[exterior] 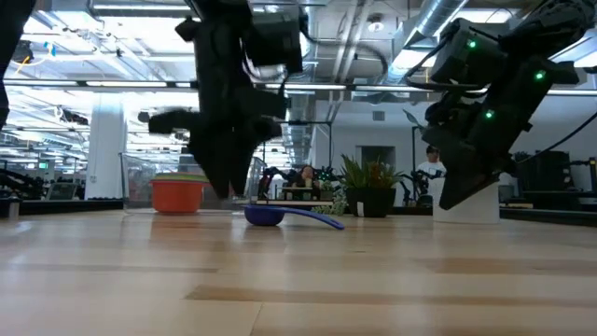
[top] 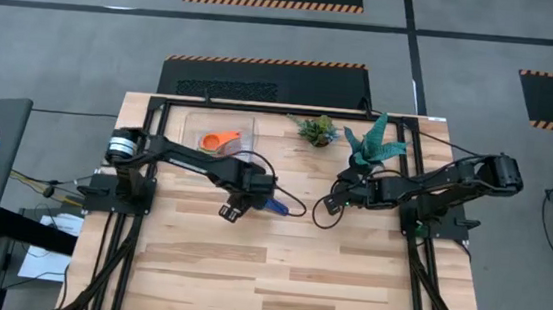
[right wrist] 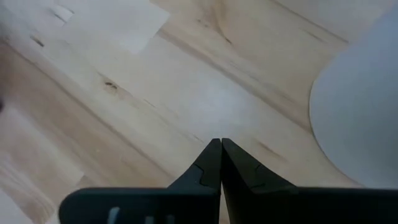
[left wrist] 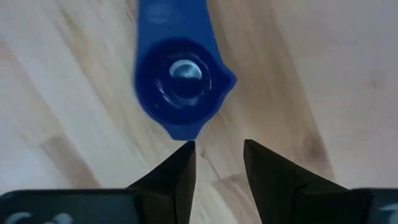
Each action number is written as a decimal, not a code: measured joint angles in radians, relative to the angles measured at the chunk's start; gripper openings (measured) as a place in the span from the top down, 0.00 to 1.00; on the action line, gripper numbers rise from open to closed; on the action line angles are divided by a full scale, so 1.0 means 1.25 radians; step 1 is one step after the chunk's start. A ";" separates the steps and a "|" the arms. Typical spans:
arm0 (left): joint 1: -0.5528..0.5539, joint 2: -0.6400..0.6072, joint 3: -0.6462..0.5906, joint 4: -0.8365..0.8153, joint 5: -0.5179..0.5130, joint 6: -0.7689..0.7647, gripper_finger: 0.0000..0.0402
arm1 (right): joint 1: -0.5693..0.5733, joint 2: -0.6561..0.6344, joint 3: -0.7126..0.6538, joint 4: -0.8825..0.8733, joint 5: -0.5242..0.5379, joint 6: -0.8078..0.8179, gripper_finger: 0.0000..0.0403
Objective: Nest measuring cups in basket
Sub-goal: Stack the dark blue measuring cup on top of the orange measuring cup into the white transparent bin
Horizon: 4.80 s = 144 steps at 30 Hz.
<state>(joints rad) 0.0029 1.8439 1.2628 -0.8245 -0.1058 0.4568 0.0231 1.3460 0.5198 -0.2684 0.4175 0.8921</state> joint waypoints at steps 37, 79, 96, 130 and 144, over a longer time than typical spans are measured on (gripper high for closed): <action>0.005 0.066 -0.039 0.169 0.017 0.248 0.70 | 0.056 0.000 0.000 -0.079 -0.001 0.105 0.93; 0.325 -0.349 -0.184 -0.121 -0.072 0.041 1.00 | 0.055 0.000 0.000 -0.075 -0.001 0.103 0.93; 0.392 -0.349 -0.233 -0.065 -0.086 0.094 0.91 | 0.055 0.000 0.000 -0.072 -0.019 0.105 0.93; 0.388 -0.348 -0.234 -0.069 -0.133 0.042 0.69 | 0.055 0.000 0.000 -0.072 -0.013 0.103 0.93; 0.350 -0.354 -0.207 -0.500 -0.100 -0.461 0.67 | 0.055 -0.007 0.000 0.013 -0.187 0.053 0.93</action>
<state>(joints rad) 0.4401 1.4009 1.0043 -1.4489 -0.2314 -0.1189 0.0914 1.3376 0.5198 -0.2524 0.1838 0.9585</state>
